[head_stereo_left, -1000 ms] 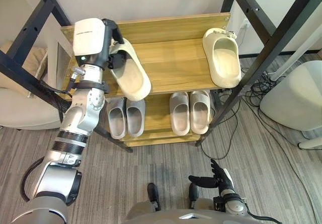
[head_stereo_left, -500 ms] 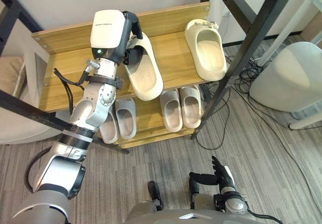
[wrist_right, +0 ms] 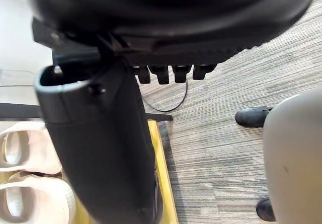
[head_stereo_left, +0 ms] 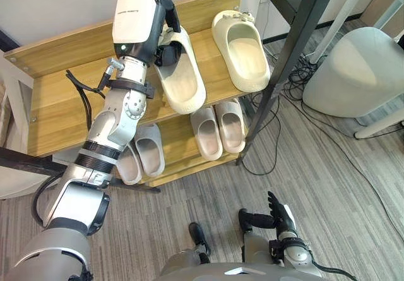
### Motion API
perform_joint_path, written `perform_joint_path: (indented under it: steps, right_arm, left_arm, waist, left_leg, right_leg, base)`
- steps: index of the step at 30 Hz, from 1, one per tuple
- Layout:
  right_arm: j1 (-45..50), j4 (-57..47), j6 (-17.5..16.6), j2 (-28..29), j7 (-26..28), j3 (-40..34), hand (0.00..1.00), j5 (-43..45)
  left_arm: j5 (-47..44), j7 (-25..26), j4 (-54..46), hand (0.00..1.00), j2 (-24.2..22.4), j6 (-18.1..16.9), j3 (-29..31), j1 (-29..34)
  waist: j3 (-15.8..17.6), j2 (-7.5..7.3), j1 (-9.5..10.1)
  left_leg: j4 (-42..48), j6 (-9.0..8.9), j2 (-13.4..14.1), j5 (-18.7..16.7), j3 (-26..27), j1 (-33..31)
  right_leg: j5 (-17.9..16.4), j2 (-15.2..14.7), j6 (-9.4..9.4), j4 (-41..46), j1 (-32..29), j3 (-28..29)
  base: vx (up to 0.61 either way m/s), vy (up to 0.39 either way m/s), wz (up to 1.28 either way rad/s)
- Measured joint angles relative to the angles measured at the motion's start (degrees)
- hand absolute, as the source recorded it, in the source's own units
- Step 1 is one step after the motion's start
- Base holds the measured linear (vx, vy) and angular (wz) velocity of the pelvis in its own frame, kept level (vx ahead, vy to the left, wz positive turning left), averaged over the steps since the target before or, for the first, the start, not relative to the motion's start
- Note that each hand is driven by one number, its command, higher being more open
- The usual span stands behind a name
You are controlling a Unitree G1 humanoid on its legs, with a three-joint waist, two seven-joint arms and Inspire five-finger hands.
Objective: Organize the slippers on the shoe rack
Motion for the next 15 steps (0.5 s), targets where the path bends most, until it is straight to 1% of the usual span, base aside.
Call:
perform_joint_path:
  steps: [4, 9, 13, 15]
  right_arm:
    - [-0.36, -0.01, -0.04, 0.25, -0.13, 0.0, 1.0, 0.01]
    - [-0.4, 0.03, -0.08, 0.43, -0.26, 0.0, 1.0, 0.0]
    - [-0.39, 0.12, -0.07, 0.44, -0.62, -0.01, 1.0, 0.0]
    - [-0.38, 0.14, -0.07, 0.44, -0.83, 0.02, 1.0, -0.01]
  left_arm:
    - [-0.11, 0.35, 1.31, 1.0, -0.02, 0.1, -0.07, -1.3]
    - [-1.53, 0.73, 1.4, 1.0, -0.74, 0.5, -0.05, -1.47]
    - [-4.84, 1.68, 1.38, 1.0, -4.13, 0.54, 0.05, -1.31]
    - [-5.82, 1.8, 0.98, 1.0, -5.04, 0.52, 0.04, -1.05]
  waist:
    - [0.0, 0.0, -1.09]
    - [0.0, 0.0, -1.3]
    - [0.01, 0.0, -1.18]
    - [0.01, 0.0, -1.15]
  left_leg:
    - [0.0, 0.21, -0.31, 0.0, 0.12, -0.54]
    - [0.0, 0.46, -0.39, -0.04, 0.05, -0.52]
    - [0.0, 0.69, -0.53, 0.02, -0.49, -0.08]
    - [0.0, 0.77, -0.61, 0.06, -0.79, 0.1]
  right_leg:
    - [0.21, -0.3, 0.24, 0.01, -0.53, 0.22]
    - [0.27, -0.5, 0.3, 0.01, -0.35, 0.21]
    - [0.28, -0.8, 0.32, 0.02, 0.41, -0.28]
    - [0.26, -0.89, 0.33, 0.02, 0.73, -0.51]
  base:
    - [0.0, 0.0, 0.0]
    - [0.0, 0.003, 0.01]
    - [0.0, 0.016, 0.07]
    - [0.0, 0.014, 0.08]
